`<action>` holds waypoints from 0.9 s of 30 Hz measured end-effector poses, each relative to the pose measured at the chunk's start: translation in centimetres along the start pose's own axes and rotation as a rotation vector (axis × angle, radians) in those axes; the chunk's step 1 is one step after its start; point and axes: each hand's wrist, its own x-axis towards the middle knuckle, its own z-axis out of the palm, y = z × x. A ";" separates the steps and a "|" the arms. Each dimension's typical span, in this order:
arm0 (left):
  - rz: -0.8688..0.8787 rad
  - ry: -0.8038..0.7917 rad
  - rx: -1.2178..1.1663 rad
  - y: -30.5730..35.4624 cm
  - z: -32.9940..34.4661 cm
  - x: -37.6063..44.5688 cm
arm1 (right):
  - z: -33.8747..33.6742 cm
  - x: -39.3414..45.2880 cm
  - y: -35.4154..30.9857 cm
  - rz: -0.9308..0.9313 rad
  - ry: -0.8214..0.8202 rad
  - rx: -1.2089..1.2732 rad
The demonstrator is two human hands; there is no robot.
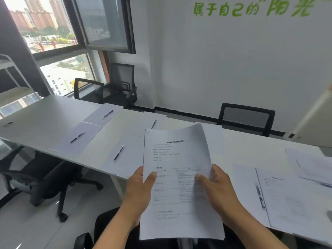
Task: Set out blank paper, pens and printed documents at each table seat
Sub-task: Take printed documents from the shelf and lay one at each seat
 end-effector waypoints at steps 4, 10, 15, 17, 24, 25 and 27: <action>-0.046 -0.056 0.052 -1.1 0.7 2.3 | -0.2 1.3 1.4 0.046 0.013 0.046; -0.088 -0.087 0.077 -2.5 2.7 5.8 | -0.6 4.5 3.9 0.127 0.023 0.114; -0.124 -0.109 0.103 -4.4 5.0 10.0 | -1.0 9.3 7.0 0.203 0.013 0.143; -0.150 -0.097 0.097 -5.7 5.7 11.4 | -0.9 10.8 8.6 0.237 -0.004 0.143; -0.254 -0.069 0.110 -10.2 7.8 14.6 | -0.8 14.5 14.1 0.320 -0.023 0.152; -0.263 -0.062 0.112 -10.5 8.0 15.0 | -0.8 14.9 14.4 0.324 -0.012 0.149; -0.275 -0.061 0.127 -11.2 8.6 16.1 | -0.9 15.8 15.4 0.330 -0.002 0.149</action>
